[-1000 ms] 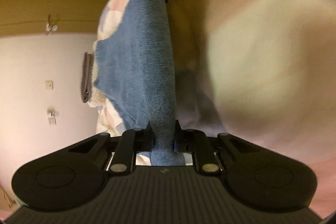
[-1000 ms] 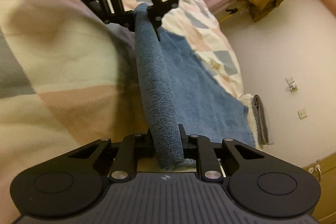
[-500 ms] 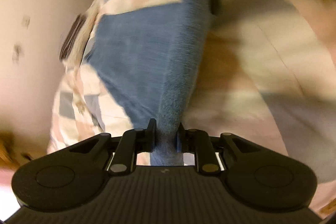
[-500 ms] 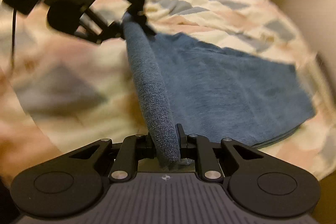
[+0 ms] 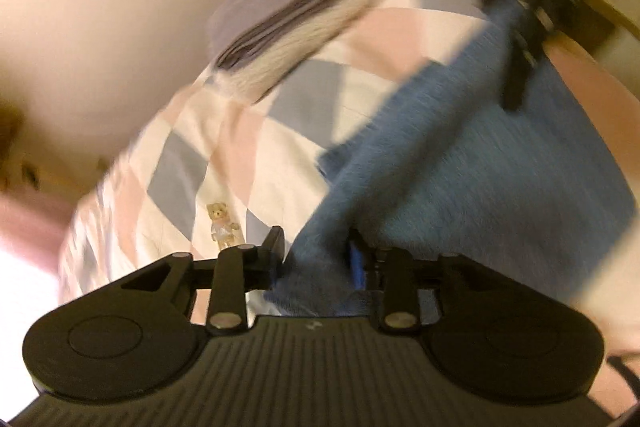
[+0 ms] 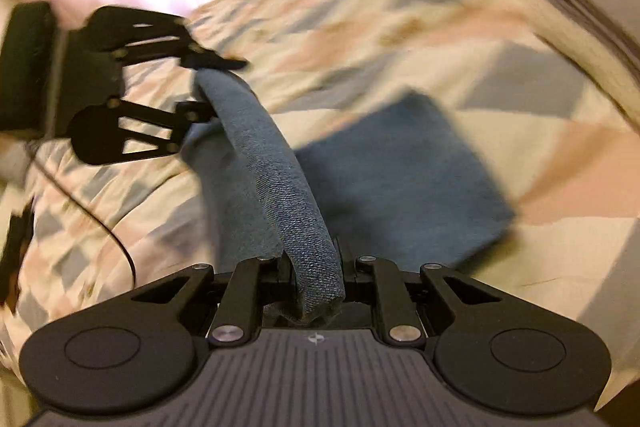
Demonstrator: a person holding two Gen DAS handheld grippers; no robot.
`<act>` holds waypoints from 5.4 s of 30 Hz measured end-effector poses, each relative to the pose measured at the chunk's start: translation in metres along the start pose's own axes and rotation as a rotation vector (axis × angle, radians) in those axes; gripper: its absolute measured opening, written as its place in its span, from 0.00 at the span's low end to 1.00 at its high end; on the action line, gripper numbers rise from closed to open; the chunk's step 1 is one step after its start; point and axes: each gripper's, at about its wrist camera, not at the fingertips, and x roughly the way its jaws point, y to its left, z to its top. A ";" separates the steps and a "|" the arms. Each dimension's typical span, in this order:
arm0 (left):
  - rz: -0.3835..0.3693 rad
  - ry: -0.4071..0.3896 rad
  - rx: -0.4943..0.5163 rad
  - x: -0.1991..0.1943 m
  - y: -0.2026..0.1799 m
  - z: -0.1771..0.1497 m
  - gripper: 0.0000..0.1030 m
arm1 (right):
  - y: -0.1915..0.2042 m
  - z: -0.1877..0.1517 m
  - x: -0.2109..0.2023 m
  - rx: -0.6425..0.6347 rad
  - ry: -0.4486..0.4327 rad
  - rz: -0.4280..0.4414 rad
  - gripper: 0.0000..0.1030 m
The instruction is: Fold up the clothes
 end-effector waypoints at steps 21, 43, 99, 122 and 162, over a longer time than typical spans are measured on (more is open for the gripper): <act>0.122 0.189 -0.946 -0.024 -0.016 -0.054 0.36 | -0.086 0.037 0.023 0.097 0.037 0.142 0.15; 0.107 0.191 -0.838 0.030 -0.020 -0.049 0.35 | -0.126 0.035 0.045 0.109 0.037 0.003 0.19; 0.011 0.186 -1.169 -0.035 -0.027 -0.066 0.14 | -0.040 0.069 0.021 -0.261 -0.136 -0.279 0.16; 0.402 0.529 -1.356 -0.173 -0.045 -0.069 0.16 | -0.039 0.057 -0.053 -0.382 -0.146 -0.482 0.35; 0.485 0.631 -1.464 -0.203 -0.087 0.041 0.35 | 0.022 0.036 -0.109 -0.309 -0.017 -0.195 0.52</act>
